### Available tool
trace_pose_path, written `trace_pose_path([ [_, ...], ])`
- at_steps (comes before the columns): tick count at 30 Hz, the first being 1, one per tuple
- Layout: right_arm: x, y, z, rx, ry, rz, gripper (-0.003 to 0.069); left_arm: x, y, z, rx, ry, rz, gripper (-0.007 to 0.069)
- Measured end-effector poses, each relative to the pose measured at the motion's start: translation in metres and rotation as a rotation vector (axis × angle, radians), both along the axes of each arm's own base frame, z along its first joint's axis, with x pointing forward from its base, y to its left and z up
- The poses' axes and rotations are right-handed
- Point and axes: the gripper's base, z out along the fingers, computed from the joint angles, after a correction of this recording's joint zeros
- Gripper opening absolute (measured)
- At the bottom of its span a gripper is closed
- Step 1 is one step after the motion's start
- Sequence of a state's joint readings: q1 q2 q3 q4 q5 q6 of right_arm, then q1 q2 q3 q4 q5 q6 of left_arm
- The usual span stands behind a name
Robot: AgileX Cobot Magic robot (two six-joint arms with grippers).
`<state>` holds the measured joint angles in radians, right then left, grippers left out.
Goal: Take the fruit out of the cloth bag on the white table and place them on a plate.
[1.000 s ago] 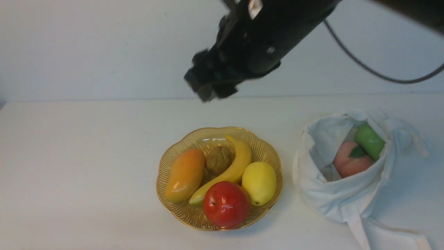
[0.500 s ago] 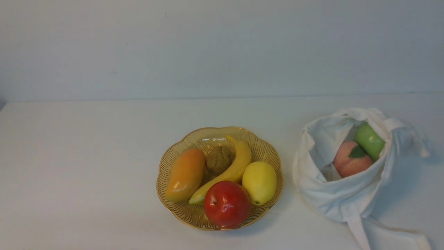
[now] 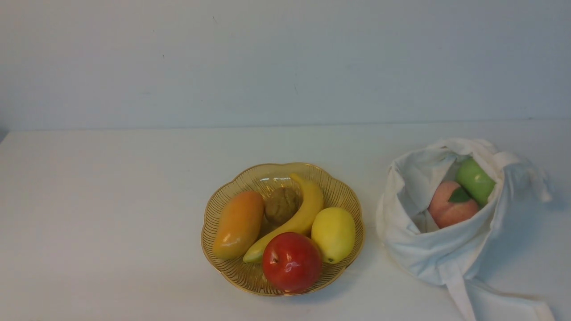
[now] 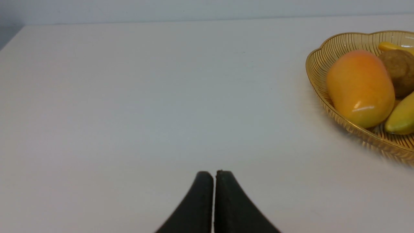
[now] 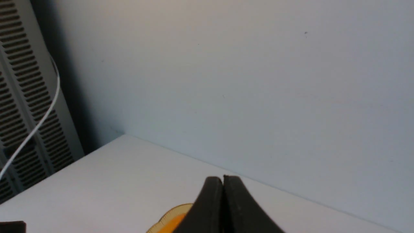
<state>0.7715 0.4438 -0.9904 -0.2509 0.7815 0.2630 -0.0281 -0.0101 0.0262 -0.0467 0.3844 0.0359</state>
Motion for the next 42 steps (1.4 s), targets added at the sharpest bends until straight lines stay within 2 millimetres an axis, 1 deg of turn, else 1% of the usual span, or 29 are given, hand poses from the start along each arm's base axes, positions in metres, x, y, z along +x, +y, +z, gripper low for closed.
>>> trace_pose_path([
  [2, -0.005, -0.001, -0.017, 0.036, -0.021, 0.028, -0.0015, 0.0, 0.0, 0.0, 0.0, 0.0, 0.0, -0.0008],
  [5, -0.009, 0.0, -0.031, 0.098, -0.02, 0.07, -0.0015, 0.0, 0.0, 0.0, 0.0, 0.0, 0.0, -0.0008],
  [8, -0.011, 0.003, -0.04, 0.14, 0.019, 0.104, -0.0015, 0.0, 0.0, 0.0, 0.0, 0.0, 0.0, -0.0008],
  [9, -0.009, 0.005, -0.045, 0.142, 0.036, 0.112, -0.0015, 0.0, 0.0, 0.0, 0.0, 0.0, 0.0, -0.0008],
  [13, -0.006, 0.009, -0.053, 0.134, 0.065, 0.117, -0.0015, 0.0, 0.0, 0.0, 0.0, 0.0, 0.0, -0.0008],
  [18, -0.006, 0.009, -0.054, 0.131, 0.063, 0.119, -0.0015, 0.0, 0.0, 0.0, 0.0, 0.0, 0.0, -0.0008],
  [30, -0.012, 0.015, -0.048, 0.05, -0.077, 0.206, -0.0015, 0.0, 0.0, 0.0, 0.0, 0.0, 0.0, -0.0008],
  [35, -0.011, 0.015, -0.05, 0.032, -0.112, 0.204, -0.0015, 0.0, 0.0, 0.0, 0.0, 0.0, 0.0, -0.0008],
  [37, -0.009, 0.014, -0.058, 0.021, -0.131, 0.17, -0.0015, 0.0, 0.0, 0.0, 0.0, 0.0, 0.0, -0.0008],
  [39, -0.006, 0.012, -0.074, 0.006, -0.135, 0.079, -0.0015, 0.0, 0.0, 0.0, 0.0, 0.0, 0.0, -0.0008],
  [41, 0.0, 0.009, -0.096, -0.014, -0.118, -0.046, -0.0015, 0.0, 0.0, 0.0, 0.001, 0.0, 0.0, -0.0008],
  [42, 0.004, 0.007, -0.111, -0.029, -0.1, -0.117, -0.0015, 0.0, 0.0, 0.0, 0.001, 0.0, 0.0, -0.0008],
])
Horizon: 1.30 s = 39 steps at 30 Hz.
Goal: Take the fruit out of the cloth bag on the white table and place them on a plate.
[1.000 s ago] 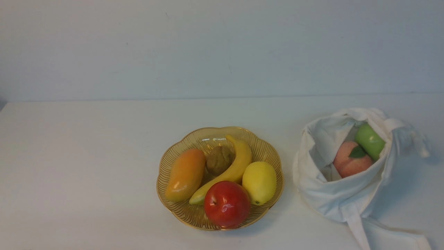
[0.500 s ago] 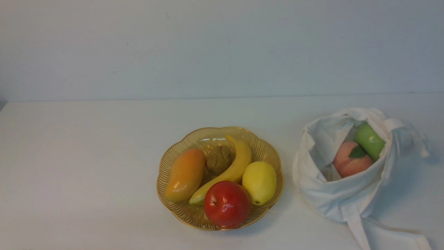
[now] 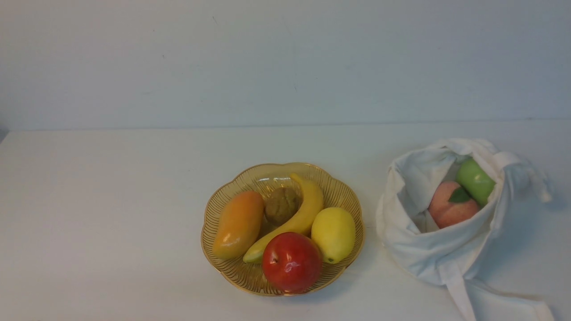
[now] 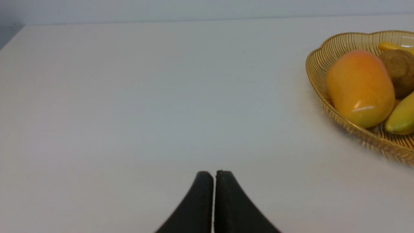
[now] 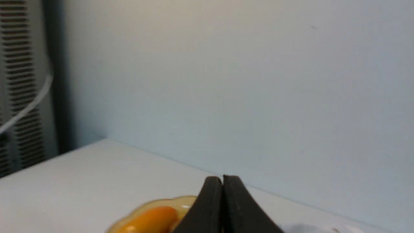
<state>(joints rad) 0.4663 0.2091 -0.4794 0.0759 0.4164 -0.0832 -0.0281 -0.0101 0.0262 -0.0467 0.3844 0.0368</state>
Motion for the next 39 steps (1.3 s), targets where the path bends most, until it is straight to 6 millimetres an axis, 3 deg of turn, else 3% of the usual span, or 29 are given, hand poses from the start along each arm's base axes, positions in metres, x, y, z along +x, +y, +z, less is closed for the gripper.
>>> trace_pose_path([
  [2, 0.005, -0.002, -0.019, -0.014, 0.032, -0.071, -0.0015, 0.0, 0.0, 0.0, 0.0, 0.0, 0.0, -0.0008],
  [5, 0.011, -0.01, -0.067, -0.036, 0.1, -0.246, -0.0015, 0.0, 0.0, 0.0, 0.0, 0.0, 0.0, -0.0008],
  [6, 0.011, -0.012, -0.072, -0.036, 0.104, -0.274, -0.0015, 0.0, 0.0, 0.0, 0.0, 0.0, 0.0, -0.0008],
  [9, 0.011, -0.019, -0.122, -0.05, 0.178, -0.396, -0.0015, 0.0, 0.0, 0.0, 0.0, 0.0, 0.0, -0.0008],
  [12, 0.011, -0.022, -0.149, -0.056, 0.234, -0.461, -0.0015, 0.0, 0.0, 0.0, -0.001, 0.0, 0.0, -0.0008],
  [39, 0.011, -0.025, -0.15, -0.06, 0.245, -0.505, -0.0015, 0.0, 0.0, 0.0, -0.001, 0.0, 0.0, -0.0008],
])
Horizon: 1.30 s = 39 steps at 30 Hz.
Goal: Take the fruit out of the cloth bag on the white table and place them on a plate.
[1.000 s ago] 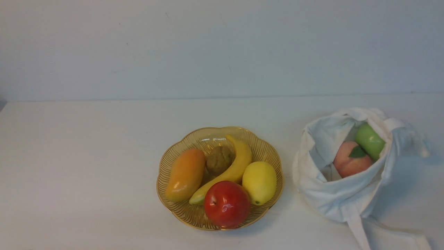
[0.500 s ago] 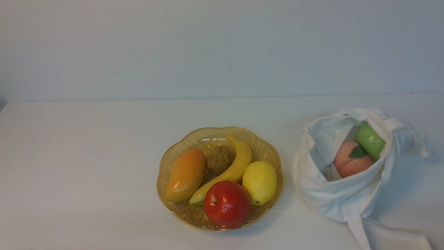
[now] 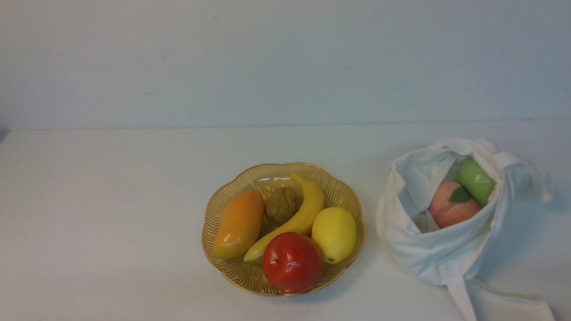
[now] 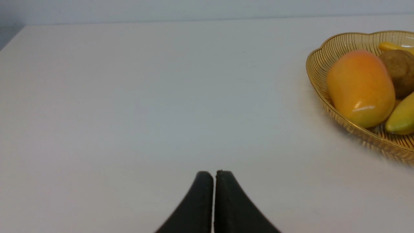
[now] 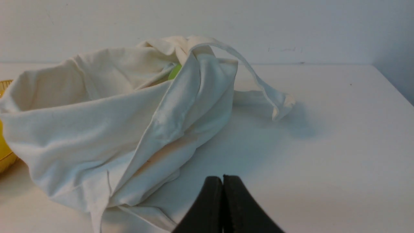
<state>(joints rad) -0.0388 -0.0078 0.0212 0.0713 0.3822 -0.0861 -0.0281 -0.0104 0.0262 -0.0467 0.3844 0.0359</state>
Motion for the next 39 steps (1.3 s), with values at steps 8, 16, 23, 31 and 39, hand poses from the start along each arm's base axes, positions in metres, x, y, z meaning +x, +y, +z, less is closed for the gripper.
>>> trace_pose_path([
  [8, 0.0, -0.0001, 0.0, -0.002, 0.0, 0.0, -0.0015, 0.0, 0.0, 0.0, 0.0, 0.0, 0.0, -0.0008],
  [16, 0.0, -0.0001, 0.0, -0.002, 0.0, 0.0, -0.0015, 0.0, 0.0, 0.0, 0.0, 0.0, 0.0, -0.0008],
  [23, 0.0, -0.0001, 0.0, -0.002, 0.0, 0.0, -0.0015, 0.0, 0.0, 0.0, 0.0, 0.0, 0.0, -0.0008],
  [31, 0.0, -0.0001, 0.0, -0.002, 0.0, 0.0, -0.0015, 0.0, 0.0, 0.0, 0.0, 0.0, 0.0, -0.0008],
  [39, 0.0, -0.0001, 0.0, 0.02, 0.0, -0.005, -0.0015, 0.0, 0.0, 0.0, 0.0, 0.0, 0.0, -0.0008],
])
